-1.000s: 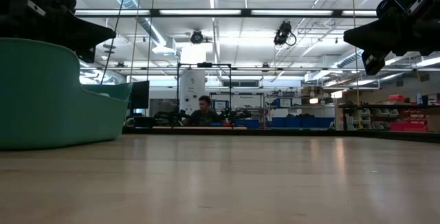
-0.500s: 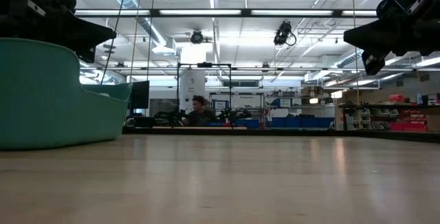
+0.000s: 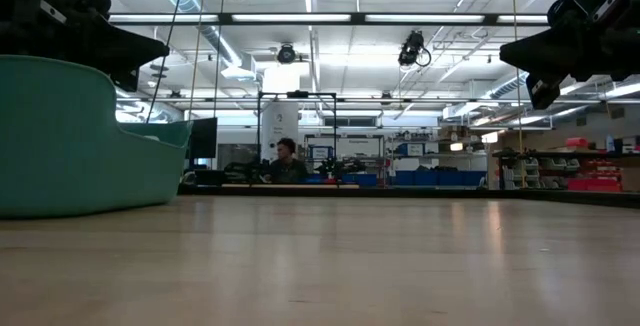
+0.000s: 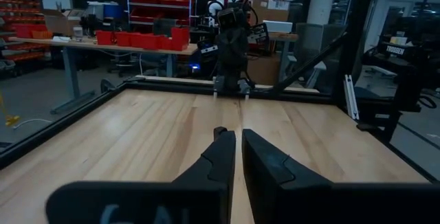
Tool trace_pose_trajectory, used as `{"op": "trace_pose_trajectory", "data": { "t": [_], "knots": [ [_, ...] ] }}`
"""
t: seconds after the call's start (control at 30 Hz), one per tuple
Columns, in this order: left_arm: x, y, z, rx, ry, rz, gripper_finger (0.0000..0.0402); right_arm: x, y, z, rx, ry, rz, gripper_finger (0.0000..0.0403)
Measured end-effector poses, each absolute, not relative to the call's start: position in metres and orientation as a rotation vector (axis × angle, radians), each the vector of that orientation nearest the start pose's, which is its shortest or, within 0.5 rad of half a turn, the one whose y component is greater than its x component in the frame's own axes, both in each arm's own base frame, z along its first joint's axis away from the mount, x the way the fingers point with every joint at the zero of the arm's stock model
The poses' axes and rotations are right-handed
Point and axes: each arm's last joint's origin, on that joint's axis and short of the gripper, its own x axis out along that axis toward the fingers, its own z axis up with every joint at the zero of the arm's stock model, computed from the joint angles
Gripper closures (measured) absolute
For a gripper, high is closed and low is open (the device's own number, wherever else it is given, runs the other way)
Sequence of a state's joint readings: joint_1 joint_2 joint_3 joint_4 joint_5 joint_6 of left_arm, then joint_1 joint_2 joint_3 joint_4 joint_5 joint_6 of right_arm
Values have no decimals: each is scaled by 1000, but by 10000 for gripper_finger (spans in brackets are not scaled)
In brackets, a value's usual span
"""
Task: Pick and place USB-C Cables
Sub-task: Return to Home Position
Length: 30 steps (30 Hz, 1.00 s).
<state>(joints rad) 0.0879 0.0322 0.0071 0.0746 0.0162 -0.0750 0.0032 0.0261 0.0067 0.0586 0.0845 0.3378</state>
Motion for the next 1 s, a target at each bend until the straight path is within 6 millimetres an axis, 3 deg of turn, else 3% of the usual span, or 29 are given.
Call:
{"op": "trace_pose_trajectory", "data": {
  "t": [1.0],
  "knots": [
    [99,8,170,-72,-52,70,378,99,-2,169,339,-52,-74,368]
  ]
}}
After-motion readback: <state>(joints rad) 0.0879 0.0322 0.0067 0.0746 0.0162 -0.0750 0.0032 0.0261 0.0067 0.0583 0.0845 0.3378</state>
